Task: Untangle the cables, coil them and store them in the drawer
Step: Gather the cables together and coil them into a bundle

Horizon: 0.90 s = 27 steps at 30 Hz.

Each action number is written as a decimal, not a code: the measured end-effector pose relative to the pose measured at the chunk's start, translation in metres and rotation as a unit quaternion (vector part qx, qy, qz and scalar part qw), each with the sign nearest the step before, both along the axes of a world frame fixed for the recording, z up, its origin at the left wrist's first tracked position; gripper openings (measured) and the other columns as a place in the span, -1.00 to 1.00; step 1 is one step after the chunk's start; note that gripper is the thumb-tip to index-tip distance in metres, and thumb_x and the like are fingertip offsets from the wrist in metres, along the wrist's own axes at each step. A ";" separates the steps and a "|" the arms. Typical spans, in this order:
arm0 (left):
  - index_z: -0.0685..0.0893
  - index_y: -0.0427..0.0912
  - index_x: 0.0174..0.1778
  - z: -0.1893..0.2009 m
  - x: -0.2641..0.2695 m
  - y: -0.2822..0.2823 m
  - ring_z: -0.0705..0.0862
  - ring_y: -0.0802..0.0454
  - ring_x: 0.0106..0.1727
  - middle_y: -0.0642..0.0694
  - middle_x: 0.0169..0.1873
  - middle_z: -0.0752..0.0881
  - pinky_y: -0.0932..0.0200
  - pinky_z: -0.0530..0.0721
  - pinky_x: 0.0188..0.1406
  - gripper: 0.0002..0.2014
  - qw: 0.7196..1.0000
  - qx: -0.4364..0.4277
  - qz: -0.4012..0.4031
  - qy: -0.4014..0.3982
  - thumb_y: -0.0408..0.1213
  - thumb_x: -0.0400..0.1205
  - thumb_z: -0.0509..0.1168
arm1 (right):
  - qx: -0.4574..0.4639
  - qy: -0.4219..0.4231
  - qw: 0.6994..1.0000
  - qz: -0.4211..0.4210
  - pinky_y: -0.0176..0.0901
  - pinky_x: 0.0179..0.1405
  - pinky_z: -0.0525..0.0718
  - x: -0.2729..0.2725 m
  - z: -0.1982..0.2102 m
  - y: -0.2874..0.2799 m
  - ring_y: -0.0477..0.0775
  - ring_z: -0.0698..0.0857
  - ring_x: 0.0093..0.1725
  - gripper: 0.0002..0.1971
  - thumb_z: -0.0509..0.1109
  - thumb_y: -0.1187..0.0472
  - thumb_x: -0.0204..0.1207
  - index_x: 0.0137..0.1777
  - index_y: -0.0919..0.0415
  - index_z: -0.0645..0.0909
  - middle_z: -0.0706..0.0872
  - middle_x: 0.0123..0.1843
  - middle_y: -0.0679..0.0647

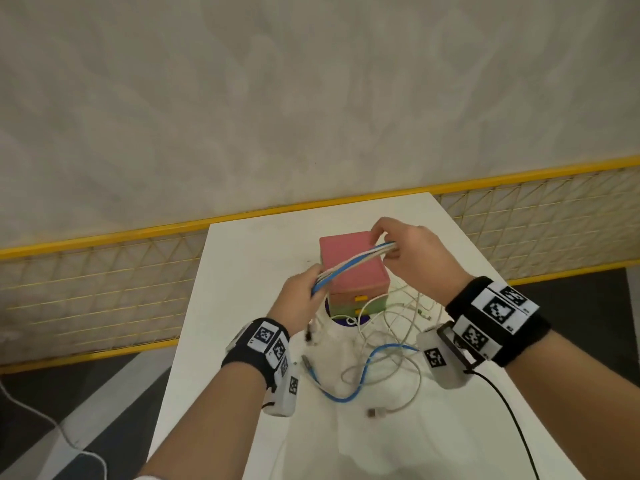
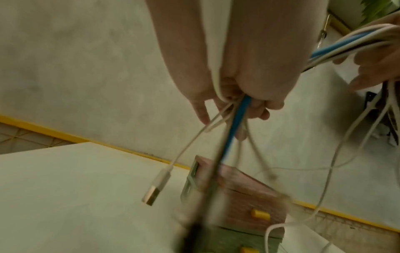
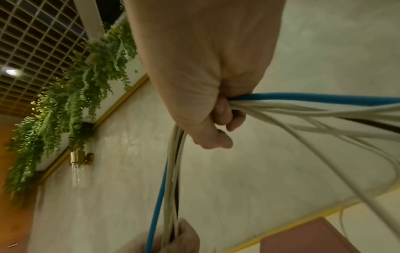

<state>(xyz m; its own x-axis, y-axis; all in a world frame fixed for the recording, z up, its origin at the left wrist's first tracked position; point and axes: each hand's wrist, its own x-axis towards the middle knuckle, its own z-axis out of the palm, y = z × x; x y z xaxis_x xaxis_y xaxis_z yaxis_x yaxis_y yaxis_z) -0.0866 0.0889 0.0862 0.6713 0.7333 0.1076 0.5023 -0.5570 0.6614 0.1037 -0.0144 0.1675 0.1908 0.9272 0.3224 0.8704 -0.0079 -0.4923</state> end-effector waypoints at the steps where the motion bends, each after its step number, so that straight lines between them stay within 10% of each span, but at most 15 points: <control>1: 0.51 -0.12 -0.04 -0.002 0.003 0.001 0.51 0.04 -0.38 -0.04 -0.41 0.55 0.05 0.52 -0.35 -0.94 1.000 0.005 0.001 0.014 -0.28 0.74 0.18 | -0.008 0.006 1.000 -0.008 -0.01 -0.25 0.66 0.002 -0.005 -0.001 0.17 0.73 -0.16 -0.67 0.30 0.48 0.40 -0.02 0.02 0.57 0.60 -0.39 -0.06; 4: 0.53 -0.17 0.16 0.001 0.011 -0.001 0.46 0.07 -0.47 0.04 -0.46 0.49 0.25 0.36 -0.50 -0.89 0.999 -0.001 0.023 0.043 -0.32 0.76 0.14 | -0.098 -0.028 0.994 -0.025 -0.11 -0.13 0.50 0.007 -0.011 -0.005 0.16 0.69 -0.12 -0.70 0.36 0.33 0.45 0.16 0.09 0.57 0.57 -0.32 -0.08; 9: 0.49 -0.24 0.20 0.011 0.032 -0.014 0.69 -0.30 -0.16 -0.27 -0.15 0.70 -0.03 0.59 -0.25 -0.84 0.986 0.063 -0.005 0.153 -0.32 0.73 0.14 | -0.161 -0.299 0.940 -0.036 0.46 0.56 0.03 -0.013 -0.023 -0.004 0.30 0.24 0.63 -0.19 0.51 -0.03 0.37 0.58 0.15 0.27 0.45 0.51 0.24; 11: 0.56 -0.28 0.16 0.019 0.044 -0.022 0.70 -0.28 -0.09 -0.27 -0.08 0.72 0.01 0.52 -0.22 -0.83 0.972 0.102 -0.043 0.206 -0.33 0.73 0.13 | -0.136 -0.280 0.950 0.030 0.35 0.53 0.22 -0.027 -0.032 0.007 0.30 0.47 0.46 -0.36 0.47 0.21 0.39 0.48 0.14 0.36 0.54 0.36 0.22; 15: 0.61 -0.20 0.10 0.036 0.044 -0.031 0.65 -0.20 -0.22 -0.20 -0.21 0.69 0.01 0.55 -0.29 -0.83 0.985 0.101 -0.049 0.129 -0.22 0.70 0.21 | -0.171 -0.141 0.975 0.017 -0.02 -0.20 0.58 -0.018 -0.031 0.013 0.25 0.71 -0.04 -0.75 0.37 0.30 0.44 0.10 0.17 0.50 0.67 -0.04 0.17; 27: 0.64 -0.12 0.16 0.045 0.028 -0.026 0.71 -0.20 -0.10 -0.15 -0.09 0.75 0.08 0.52 -0.27 -0.75 0.959 0.178 -0.090 0.201 -0.05 0.72 0.20 | -0.143 -0.203 0.968 0.038 -0.09 -0.16 0.52 -0.013 -0.045 -0.001 0.18 0.70 -0.10 -0.81 0.33 0.22 0.46 0.07 0.19 0.59 0.72 -0.09 0.10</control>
